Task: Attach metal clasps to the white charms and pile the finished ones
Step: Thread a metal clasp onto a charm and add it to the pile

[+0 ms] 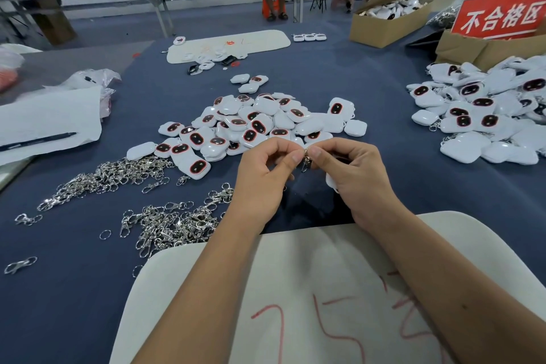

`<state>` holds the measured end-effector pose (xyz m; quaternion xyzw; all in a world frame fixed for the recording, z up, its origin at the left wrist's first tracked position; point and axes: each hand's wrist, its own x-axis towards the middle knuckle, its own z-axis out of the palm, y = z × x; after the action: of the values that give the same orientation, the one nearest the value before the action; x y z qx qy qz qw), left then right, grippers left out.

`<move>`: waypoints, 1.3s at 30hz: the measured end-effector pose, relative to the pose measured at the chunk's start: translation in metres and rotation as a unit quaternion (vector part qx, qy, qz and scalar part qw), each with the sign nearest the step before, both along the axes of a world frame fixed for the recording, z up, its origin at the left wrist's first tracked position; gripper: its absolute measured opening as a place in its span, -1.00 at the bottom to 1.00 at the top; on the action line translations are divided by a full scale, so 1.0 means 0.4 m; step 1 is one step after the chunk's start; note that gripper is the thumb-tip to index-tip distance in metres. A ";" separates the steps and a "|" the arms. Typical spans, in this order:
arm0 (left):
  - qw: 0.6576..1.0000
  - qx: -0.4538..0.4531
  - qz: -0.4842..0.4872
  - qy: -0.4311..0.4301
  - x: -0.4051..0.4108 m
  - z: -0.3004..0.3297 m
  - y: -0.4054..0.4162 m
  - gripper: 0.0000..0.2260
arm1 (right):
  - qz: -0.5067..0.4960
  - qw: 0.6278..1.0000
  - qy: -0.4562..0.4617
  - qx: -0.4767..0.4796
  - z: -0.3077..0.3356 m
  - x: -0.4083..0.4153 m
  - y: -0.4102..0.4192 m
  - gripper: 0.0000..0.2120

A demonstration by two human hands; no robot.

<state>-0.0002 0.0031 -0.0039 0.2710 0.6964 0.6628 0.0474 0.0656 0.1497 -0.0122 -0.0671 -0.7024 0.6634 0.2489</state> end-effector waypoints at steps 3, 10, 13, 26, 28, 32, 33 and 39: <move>1.000 -0.003 -0.007 -0.005 0.000 0.000 0.000 -0.88 | -0.002 1.000 -0.002 -0.004 0.001 0.000 0.000 -0.90; 1.000 -0.010 -0.007 -0.011 -0.001 -0.002 -0.002 -0.91 | -0.007 1.000 0.002 0.001 0.003 0.004 -0.004 -0.86; 1.000 -0.005 -0.009 -0.012 0.000 -0.001 0.000 -0.88 | -0.012 1.000 0.000 -0.003 0.004 0.004 -0.004 -0.85; 0.997 -0.042 0.040 0.054 0.020 0.003 0.018 -0.85 | -0.020 1.000 0.011 0.016 0.001 0.007 -0.004 -0.88; 0.996 -0.040 0.046 0.070 0.027 0.004 0.025 -0.87 | -0.025 0.999 0.023 0.019 0.004 0.010 -0.008 -0.89; 0.993 -0.041 0.055 0.095 0.031 0.003 0.028 -0.88 | -0.031 0.998 0.032 0.046 0.009 0.014 -0.013 -0.92; 0.991 -0.047 0.059 0.107 0.032 0.003 0.027 -0.87 | -0.031 0.997 0.034 0.058 0.009 0.014 -0.013 -0.92; 0.973 -0.094 0.091 0.190 0.026 0.003 0.017 -0.84 | -0.033 0.988 0.046 0.142 0.009 0.013 -0.018 -0.90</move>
<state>0.0102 0.0099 -0.0025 0.3219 0.7738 0.5320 -0.1209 0.0708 0.1426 -0.0086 -0.0239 -0.7747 0.5511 0.3092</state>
